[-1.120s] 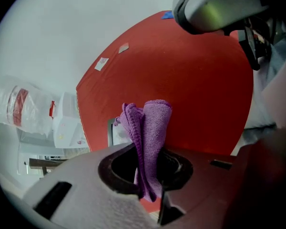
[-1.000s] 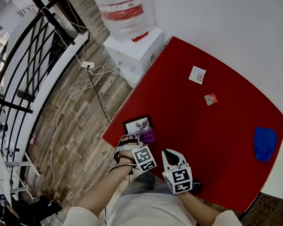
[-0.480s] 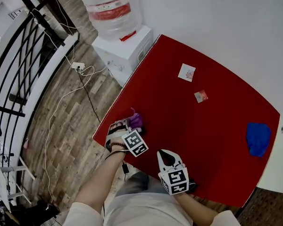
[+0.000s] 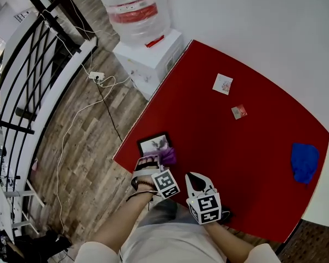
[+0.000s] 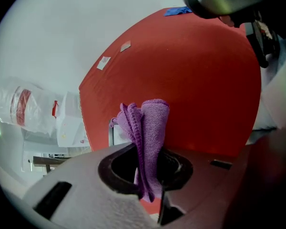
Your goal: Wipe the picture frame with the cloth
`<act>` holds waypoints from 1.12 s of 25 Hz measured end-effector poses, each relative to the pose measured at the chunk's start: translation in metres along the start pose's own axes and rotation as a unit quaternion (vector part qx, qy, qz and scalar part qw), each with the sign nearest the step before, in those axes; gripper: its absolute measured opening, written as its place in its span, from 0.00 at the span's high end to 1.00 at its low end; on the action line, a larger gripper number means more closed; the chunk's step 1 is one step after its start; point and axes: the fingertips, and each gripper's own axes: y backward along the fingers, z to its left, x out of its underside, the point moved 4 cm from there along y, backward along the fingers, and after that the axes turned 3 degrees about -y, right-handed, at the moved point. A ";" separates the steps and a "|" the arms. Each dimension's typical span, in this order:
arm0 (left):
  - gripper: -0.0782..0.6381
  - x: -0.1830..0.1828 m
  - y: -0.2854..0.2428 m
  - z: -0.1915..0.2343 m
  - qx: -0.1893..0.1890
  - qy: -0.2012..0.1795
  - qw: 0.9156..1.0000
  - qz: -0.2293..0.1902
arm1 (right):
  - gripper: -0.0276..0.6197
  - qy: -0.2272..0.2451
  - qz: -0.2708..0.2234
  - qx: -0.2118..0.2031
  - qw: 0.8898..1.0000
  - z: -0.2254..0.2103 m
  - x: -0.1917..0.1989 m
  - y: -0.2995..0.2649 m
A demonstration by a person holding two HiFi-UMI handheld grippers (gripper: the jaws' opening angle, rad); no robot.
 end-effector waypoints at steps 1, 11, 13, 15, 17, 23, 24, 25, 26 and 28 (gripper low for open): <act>0.81 0.001 0.001 -0.001 -0.002 0.003 1.000 -0.001 | 0.95 0.001 0.000 0.000 1.000 0.001 0.000 0.000; 0.81 0.021 0.059 0.027 -0.020 0.243 0.963 -0.117 | 0.95 0.026 -0.003 0.000 1.000 0.005 -0.012 0.006; 0.81 0.033 0.087 0.030 -0.031 0.308 0.938 -0.157 | 0.95 0.035 -0.006 -0.003 0.999 0.011 -0.017 0.009; 0.81 0.045 0.115 0.030 -0.036 0.363 0.911 -0.191 | 0.95 0.040 -0.010 -0.005 0.999 0.016 -0.023 0.010; 0.81 0.059 0.139 0.024 -0.042 0.410 0.885 -0.214 | 0.95 0.041 -0.012 -0.007 0.999 0.023 -0.028 0.013; 0.81 0.089 0.191 0.000 -0.077 0.500 0.827 -0.247 | 0.95 0.050 -0.020 -0.028 0.998 0.055 -0.044 0.019; 0.81 0.090 0.198 0.000 -0.085 0.509 0.818 -0.253 | 0.95 0.050 -0.021 -0.031 0.998 0.060 -0.047 0.020; 0.81 0.091 0.201 -0.002 -0.090 0.516 0.812 -0.258 | 0.95 0.049 -0.023 -0.033 0.998 0.063 -0.049 0.020; 0.81 0.092 0.202 -0.005 -0.090 0.523 0.807 -0.260 | 0.95 0.049 -0.024 -0.035 0.998 0.066 -0.051 0.020; 0.81 0.095 0.199 -0.013 -0.082 0.538 0.798 -0.259 | 0.95 0.051 -0.023 -0.038 0.998 0.071 -0.054 0.019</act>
